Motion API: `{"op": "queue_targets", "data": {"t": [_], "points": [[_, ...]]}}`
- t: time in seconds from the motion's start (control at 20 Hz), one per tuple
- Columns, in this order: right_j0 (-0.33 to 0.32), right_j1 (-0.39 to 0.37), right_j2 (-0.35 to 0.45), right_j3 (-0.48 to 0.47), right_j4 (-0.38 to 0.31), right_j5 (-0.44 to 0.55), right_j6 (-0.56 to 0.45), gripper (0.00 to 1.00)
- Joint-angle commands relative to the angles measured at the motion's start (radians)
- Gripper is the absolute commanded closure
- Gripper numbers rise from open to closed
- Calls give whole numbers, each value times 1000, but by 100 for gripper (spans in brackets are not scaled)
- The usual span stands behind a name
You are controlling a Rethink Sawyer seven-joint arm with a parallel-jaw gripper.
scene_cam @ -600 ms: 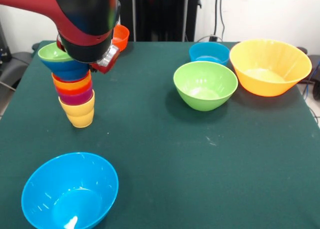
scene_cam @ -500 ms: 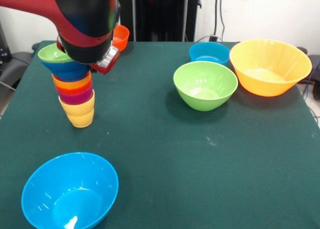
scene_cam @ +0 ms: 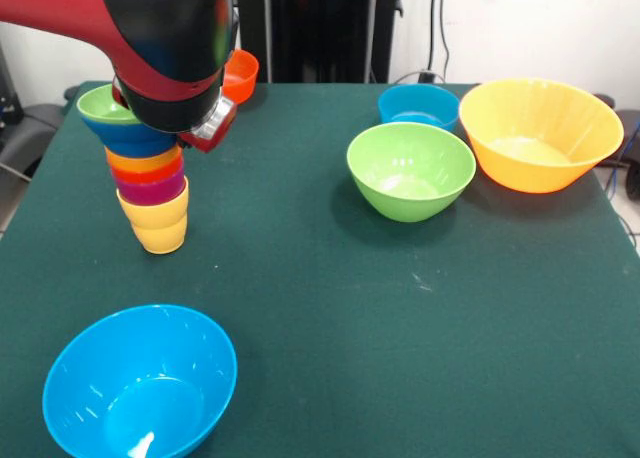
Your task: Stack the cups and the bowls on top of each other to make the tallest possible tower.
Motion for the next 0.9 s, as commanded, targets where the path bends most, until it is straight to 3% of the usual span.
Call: {"op": "queue_targets", "data": {"t": [0.05, 0.85, 0.9], "points": [[28, 17, 21, -16, -96, 1, -267, 100], [30, 17, 40, -24, -78, -40, -249, 100], [30, 17, 40, -24, -78, -40, -248, 0]]}}
